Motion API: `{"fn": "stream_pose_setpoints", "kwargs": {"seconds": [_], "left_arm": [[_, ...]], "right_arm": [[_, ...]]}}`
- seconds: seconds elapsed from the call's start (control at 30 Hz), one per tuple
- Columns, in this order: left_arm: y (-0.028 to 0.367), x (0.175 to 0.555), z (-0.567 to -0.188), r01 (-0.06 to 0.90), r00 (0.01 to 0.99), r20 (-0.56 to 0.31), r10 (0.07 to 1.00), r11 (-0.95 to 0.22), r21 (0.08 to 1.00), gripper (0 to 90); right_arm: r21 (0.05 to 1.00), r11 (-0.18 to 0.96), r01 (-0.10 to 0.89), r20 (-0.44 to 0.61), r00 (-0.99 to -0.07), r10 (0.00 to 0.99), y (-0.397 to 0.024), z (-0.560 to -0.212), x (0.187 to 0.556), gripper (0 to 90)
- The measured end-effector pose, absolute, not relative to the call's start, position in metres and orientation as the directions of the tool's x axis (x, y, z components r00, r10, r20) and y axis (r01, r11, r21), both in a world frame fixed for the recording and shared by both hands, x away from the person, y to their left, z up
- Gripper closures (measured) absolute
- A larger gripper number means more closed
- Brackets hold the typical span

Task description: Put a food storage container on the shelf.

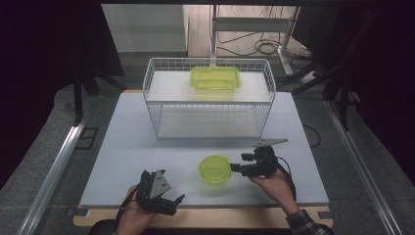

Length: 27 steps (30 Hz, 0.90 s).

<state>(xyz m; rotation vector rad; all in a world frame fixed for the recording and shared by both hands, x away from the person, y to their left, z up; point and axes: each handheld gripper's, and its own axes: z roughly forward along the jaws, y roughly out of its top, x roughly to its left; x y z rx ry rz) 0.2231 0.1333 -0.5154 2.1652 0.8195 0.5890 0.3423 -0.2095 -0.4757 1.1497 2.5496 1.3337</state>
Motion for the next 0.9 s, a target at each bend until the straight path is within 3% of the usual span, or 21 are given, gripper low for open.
{"fn": "stream_pose_setpoints", "kwargs": {"seconds": [0.23,0.53,0.77,0.9], "left_arm": [[0.132,0.223,-0.516,0.367,0.697,0.155,0.7,-0.535,0.761,1.9],[0.129,0.222,-0.518,0.362,0.707,0.164,0.688,-0.55,0.752,1.9],[0.127,0.222,-0.519,0.358,0.717,0.171,0.676,-0.567,0.742,1.9],[0.126,0.222,-0.52,0.354,0.72,0.178,0.671,-0.575,0.738,1.9]], "right_arm": [[0.689,0.353,0.633,0.347,-0.715,0.607,-0.2,-0.482,0.355,35.1],[0.619,0.375,0.69,0.422,-0.694,0.583,-0.195,-0.49,0.368,49.7],[0.563,0.331,0.757,0.533,-0.639,0.555,-0.199,-0.495,0.372,62.5],[0.534,0.312,0.786,0.592,-0.611,0.525,-0.199,-0.496,0.371,75.2]]}}
